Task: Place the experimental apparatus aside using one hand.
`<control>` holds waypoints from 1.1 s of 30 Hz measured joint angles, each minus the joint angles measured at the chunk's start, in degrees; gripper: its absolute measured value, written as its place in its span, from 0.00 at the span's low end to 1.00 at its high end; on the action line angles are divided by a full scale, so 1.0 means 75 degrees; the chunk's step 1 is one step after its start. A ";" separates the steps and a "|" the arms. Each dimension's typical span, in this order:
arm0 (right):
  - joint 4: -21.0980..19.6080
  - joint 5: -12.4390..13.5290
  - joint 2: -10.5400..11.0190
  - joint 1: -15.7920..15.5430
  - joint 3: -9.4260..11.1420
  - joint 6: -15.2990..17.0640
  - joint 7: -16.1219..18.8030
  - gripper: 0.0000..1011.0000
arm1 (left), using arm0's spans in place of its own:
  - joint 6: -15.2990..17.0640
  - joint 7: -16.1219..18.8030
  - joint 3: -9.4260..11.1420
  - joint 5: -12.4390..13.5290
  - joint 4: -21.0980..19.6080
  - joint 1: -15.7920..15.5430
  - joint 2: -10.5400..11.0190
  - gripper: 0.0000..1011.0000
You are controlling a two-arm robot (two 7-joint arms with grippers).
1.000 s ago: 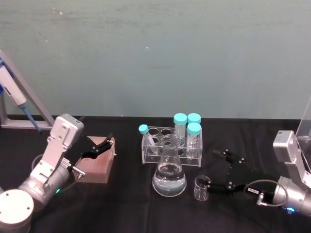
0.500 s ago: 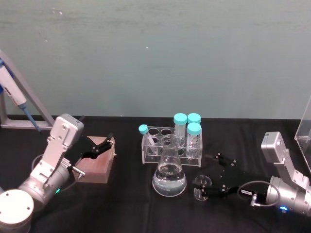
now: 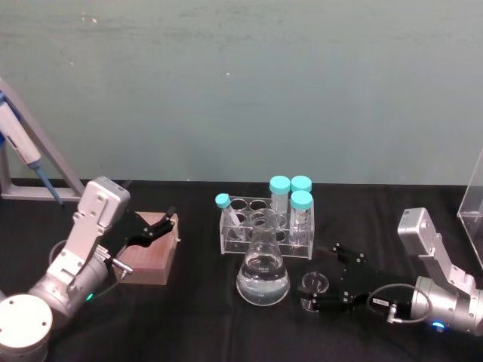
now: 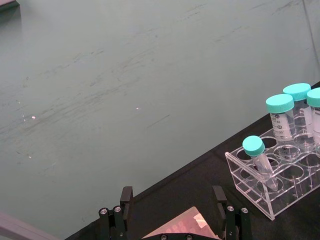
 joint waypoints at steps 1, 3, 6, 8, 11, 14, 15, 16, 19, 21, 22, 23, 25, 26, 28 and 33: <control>0.0022 0.0002 -0.0002 0.0015 -0.0018 0.0005 -0.0001 0.99 | 0.0000 0.0000 0.0000 0.0000 0.0000 0.0000 0.0000 0.99; 0.0081 0.0002 -0.0009 0.0053 -0.0067 0.0036 -0.0015 0.99 | 0.0000 0.0000 0.0000 0.0000 0.0000 0.0000 0.0000 0.99; 0.0136 0.0002 -0.0017 0.0083 -0.0110 0.0073 -0.0036 0.99 | 0.0000 0.0000 0.0000 0.0000 0.0000 -0.0001 0.0000 0.99; 0.0181 0.0002 -0.0021 0.0107 -0.0144 0.0094 -0.0048 0.99 | 0.0000 0.0001 0.0000 0.0000 0.0000 0.0000 0.0000 0.99; 0.0243 0.0002 -0.0029 0.0142 -0.0186 0.0134 -0.0044 0.99 | 0.0000 0.0000 0.0000 0.0000 0.0000 0.0000 0.0000 0.99; 0.0288 0.0012 -0.0034 0.0165 -0.0230 0.0182 -0.0024 0.99 | 0.0000 0.0000 0.0000 0.0000 0.0000 0.0000 0.0000 0.99; 0.0299 0.0014 -0.0035 0.0169 -0.0242 0.0191 -0.0015 0.99 | 0.0000 0.0000 0.0000 0.0000 0.0000 0.0000 0.0000 0.99; 0.0309 0.0017 -0.0035 0.0172 -0.0254 0.0199 -0.0005 0.99 | 0.0000 0.0000 0.0000 0.0000 0.0000 0.0000 0.0000 0.99; 0.0342 0.0022 -0.0038 0.0188 -0.0302 0.0220 0.0043 0.99 | 0.0000 0.0001 0.0000 0.0000 0.0001 0.0000 0.0000 0.99; 0.0349 0.0023 -0.0038 0.0194 -0.0318 0.0225 0.0056 0.99 | 0.0000 0.0000 0.0000 0.0000 0.0000 0.0000 0.0001 0.99; 0.0354 0.0025 -0.0038 0.0197 -0.0327 0.0227 0.0064 0.99 | 0.0000 0.0000 0.0000 0.0000 0.0001 0.0000 0.0000 0.99; 0.0359 0.0026 -0.0037 0.0203 -0.0339 0.0230 0.0073 0.99 | 0.0000 0.0001 0.0000 0.0000 0.0000 0.0000 0.0000 0.99; 0.0365 0.0027 -0.0036 0.0212 -0.0351 0.0231 0.0082 0.99 | 0.0000 0.0000 0.0000 0.0000 0.0000 0.0000 0.0000 0.99; 0.0372 0.0027 -0.0035 0.0216 -0.0358 0.0231 0.0085 0.99 | 0.0000 0.0000 0.0000 0.0000 0.0000 0.0000 0.0000 0.99; 0.0403 0.0029 -0.0042 0.0232 -0.0383 0.0231 0.0100 0.99 | 0.0000 0.0000 0.0000 0.0000 0.0000 0.0000 0.0000 0.99; 0.0465 0.0042 -0.0058 0.0254 -0.0405 0.0230 0.0129 0.99 | 0.0000 0.0000 0.0000 0.0000 0.0000 0.0000 0.0000 0.99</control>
